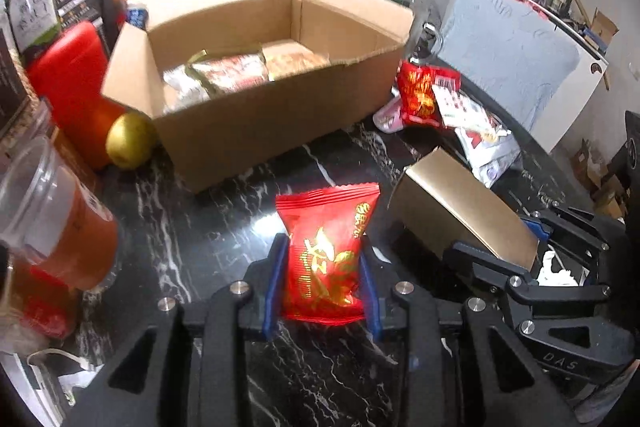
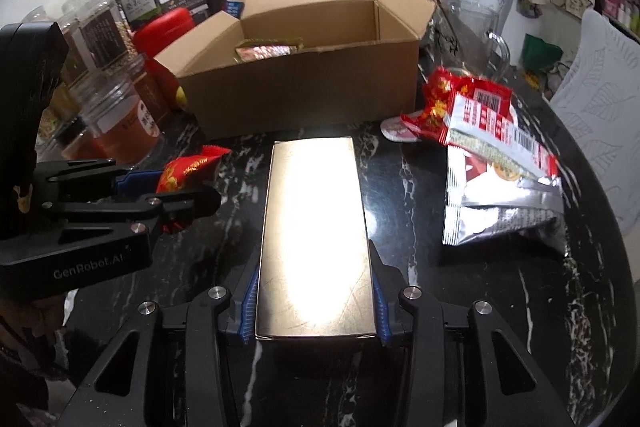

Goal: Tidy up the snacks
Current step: 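Lift the red packet and gold box and carry both over the cardboard box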

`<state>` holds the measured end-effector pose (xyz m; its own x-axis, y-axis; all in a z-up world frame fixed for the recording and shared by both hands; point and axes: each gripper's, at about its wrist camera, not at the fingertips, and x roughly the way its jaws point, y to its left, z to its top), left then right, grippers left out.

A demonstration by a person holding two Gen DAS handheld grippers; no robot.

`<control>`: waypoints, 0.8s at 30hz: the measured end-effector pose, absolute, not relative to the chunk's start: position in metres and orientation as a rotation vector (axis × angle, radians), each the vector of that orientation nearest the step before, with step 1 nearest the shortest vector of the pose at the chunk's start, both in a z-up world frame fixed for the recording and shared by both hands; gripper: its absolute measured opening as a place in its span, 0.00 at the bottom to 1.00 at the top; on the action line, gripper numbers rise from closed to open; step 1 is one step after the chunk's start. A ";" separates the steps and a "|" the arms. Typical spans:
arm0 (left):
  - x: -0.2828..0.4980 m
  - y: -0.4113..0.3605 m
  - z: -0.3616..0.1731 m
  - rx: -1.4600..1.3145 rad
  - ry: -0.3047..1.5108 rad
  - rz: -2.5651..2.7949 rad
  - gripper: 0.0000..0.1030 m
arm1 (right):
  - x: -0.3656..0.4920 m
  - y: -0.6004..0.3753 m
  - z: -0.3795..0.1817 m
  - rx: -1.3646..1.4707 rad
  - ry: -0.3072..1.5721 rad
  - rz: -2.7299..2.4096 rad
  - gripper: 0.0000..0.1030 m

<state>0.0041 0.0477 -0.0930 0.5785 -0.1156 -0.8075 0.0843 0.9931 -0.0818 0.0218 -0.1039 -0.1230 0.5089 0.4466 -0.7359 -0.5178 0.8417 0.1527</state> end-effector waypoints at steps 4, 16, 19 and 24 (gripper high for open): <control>0.002 0.048 -0.079 -0.029 0.914 -0.115 0.32 | 0.019 -0.105 -0.110 -0.087 0.827 0.591 0.42; 0.006 0.045 -0.041 -0.012 0.815 -0.119 0.32 | 0.021 -0.104 -0.072 -0.098 0.729 0.602 0.42; 0.010 0.042 -0.030 -0.001 0.780 -0.125 0.32 | 0.024 -0.105 -0.062 -0.098 0.703 0.605 0.42; 0.019 0.042 -0.012 0.002 0.733 -0.126 0.32 | 0.029 -0.105 -0.042 -0.109 0.659 0.607 0.42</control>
